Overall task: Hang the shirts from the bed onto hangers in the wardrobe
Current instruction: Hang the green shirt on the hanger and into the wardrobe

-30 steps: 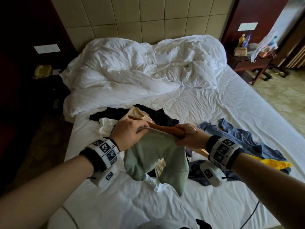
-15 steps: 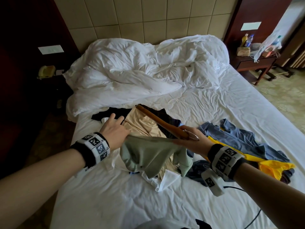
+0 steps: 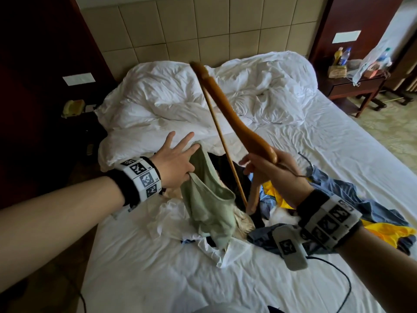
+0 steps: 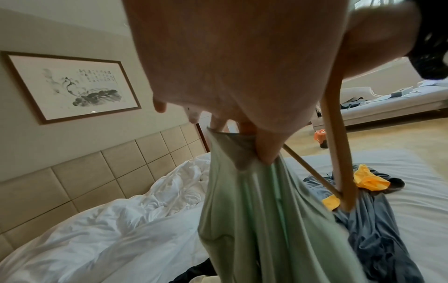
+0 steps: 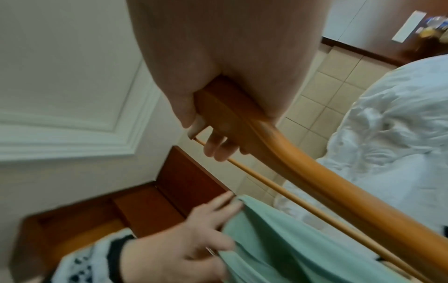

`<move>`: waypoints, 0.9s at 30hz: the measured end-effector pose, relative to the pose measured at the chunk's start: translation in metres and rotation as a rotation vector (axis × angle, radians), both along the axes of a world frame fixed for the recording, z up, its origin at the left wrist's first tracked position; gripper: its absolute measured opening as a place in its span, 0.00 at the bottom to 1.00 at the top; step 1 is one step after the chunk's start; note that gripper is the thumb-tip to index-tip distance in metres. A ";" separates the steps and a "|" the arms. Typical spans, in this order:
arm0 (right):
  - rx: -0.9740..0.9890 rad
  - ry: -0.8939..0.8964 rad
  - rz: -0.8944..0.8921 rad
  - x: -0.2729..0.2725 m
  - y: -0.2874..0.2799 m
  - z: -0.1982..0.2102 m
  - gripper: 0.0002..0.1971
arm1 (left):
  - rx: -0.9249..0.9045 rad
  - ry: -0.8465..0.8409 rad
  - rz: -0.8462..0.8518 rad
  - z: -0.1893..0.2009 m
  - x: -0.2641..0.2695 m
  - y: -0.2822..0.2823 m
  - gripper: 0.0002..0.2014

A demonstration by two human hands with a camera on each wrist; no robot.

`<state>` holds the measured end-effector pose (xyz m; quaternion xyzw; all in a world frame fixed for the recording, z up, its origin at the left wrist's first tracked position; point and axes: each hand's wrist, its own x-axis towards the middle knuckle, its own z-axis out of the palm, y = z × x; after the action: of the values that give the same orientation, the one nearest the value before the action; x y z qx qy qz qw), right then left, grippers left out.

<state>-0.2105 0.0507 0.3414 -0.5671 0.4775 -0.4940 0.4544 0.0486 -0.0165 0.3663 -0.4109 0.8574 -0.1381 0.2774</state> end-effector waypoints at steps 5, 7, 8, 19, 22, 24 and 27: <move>-0.105 -0.255 0.069 0.019 0.002 0.048 0.11 | 0.045 0.001 -0.012 0.007 -0.006 -0.003 0.15; -0.114 -0.321 0.089 0.027 0.001 0.057 0.10 | 0.081 0.029 -0.004 0.010 -0.008 -0.002 0.15; -0.112 -0.345 0.098 0.031 0.001 0.060 0.09 | 0.084 0.046 -0.013 0.011 -0.008 -0.001 0.15; 0.014 -0.240 0.180 0.028 -0.006 0.030 0.13 | 0.102 0.525 -0.054 0.045 0.036 -0.008 0.25; 0.125 -0.118 0.167 0.014 -0.007 0.008 0.15 | 0.063 0.552 -0.043 0.054 0.061 -0.014 0.27; 0.172 -0.058 0.171 0.002 -0.006 -0.001 0.24 | 0.028 0.522 -0.010 0.056 0.075 -0.013 0.26; 0.262 -0.034 0.178 -0.008 -0.005 0.000 0.33 | -0.044 0.358 0.052 0.053 0.087 -0.009 0.25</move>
<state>-0.2187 0.0458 0.3410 -0.5346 0.4781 -0.3948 0.5743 0.1352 -0.0259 0.4198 -0.4570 0.8789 -0.0743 0.1149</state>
